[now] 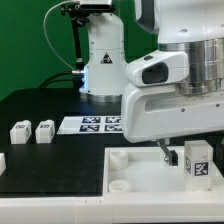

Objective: Assemble one leg

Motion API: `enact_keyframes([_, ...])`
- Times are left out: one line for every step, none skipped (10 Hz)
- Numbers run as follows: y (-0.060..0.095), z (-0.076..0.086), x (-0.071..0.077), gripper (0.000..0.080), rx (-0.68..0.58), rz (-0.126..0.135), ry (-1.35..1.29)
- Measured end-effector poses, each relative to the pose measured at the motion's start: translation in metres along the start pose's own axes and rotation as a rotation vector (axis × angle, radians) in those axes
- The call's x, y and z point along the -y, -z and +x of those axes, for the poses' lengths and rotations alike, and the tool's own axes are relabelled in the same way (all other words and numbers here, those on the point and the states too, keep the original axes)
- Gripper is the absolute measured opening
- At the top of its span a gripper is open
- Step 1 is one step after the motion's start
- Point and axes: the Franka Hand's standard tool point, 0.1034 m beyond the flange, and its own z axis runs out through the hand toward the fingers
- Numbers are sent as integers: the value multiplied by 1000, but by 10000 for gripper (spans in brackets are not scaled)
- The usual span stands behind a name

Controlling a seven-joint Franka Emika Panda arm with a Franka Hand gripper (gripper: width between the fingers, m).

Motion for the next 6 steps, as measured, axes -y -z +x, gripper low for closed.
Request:
enact_keyframes([0,0,2,526,1,10,-144])
enact_keyframes([0,0,3,350,1,11,-208])
enact_keyframes([0,0,0,294,2,9,-348])
enact_keyframes([0,0,-1,294,3,9,-446])
enact_keyframes([-1,0,-1,294,3,13,-591])
enact_keyframes([-1,-1,-2,294,-8,7,-853])
